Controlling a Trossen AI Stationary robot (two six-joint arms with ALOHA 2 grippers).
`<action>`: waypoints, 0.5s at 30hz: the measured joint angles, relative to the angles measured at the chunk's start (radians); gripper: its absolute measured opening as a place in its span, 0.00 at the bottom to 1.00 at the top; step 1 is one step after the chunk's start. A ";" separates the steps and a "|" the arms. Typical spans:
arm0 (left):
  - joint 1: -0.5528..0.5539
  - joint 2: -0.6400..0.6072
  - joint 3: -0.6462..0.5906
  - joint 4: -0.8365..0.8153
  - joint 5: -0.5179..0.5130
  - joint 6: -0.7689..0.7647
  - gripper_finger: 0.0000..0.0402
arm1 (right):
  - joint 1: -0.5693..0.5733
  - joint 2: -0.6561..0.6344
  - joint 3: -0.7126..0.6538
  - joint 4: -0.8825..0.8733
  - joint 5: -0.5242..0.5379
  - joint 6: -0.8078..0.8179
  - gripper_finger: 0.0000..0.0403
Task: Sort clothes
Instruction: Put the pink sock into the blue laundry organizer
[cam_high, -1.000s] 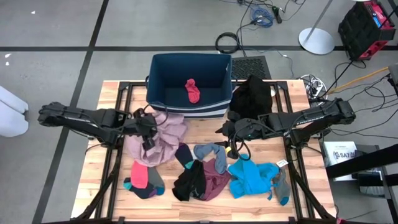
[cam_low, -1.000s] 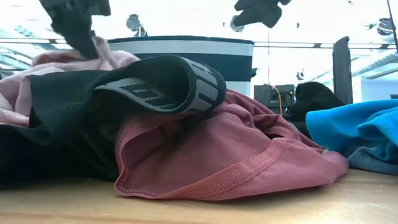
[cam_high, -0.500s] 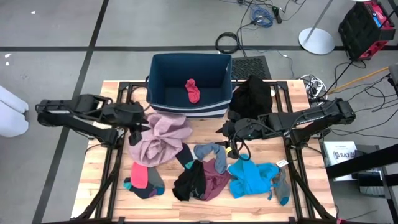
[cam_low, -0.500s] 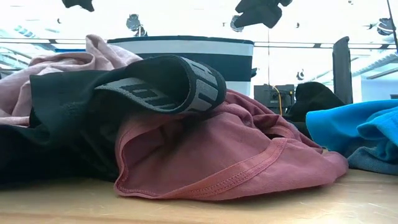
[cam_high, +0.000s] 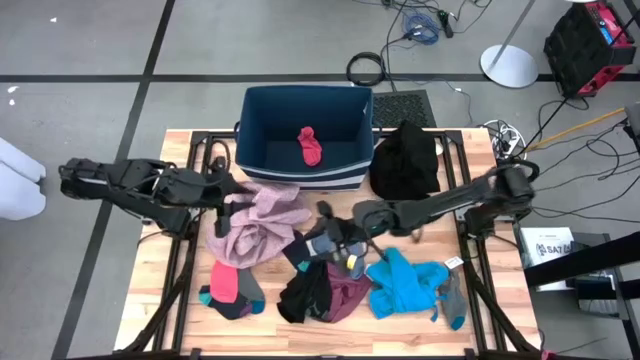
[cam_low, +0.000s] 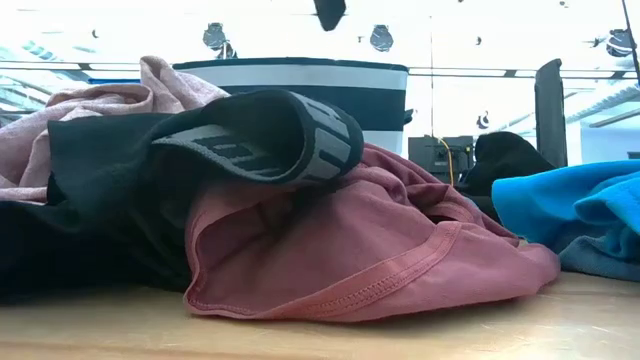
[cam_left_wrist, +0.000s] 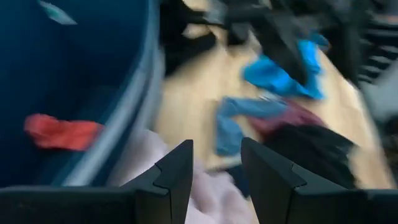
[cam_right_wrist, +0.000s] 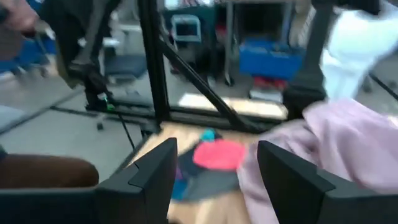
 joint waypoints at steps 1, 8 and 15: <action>0.000 -0.001 -0.006 0.011 -0.064 0.001 0.36 | -0.003 0.044 0.012 0.058 -0.025 -0.011 0.52; 0.002 -0.012 -0.008 0.029 -0.333 0.058 0.36 | 0.012 0.349 0.255 0.045 -0.063 -0.227 0.52; 0.011 -0.041 -0.008 0.025 -0.355 0.058 0.36 | 0.025 0.606 0.641 -0.171 -0.060 -0.356 0.52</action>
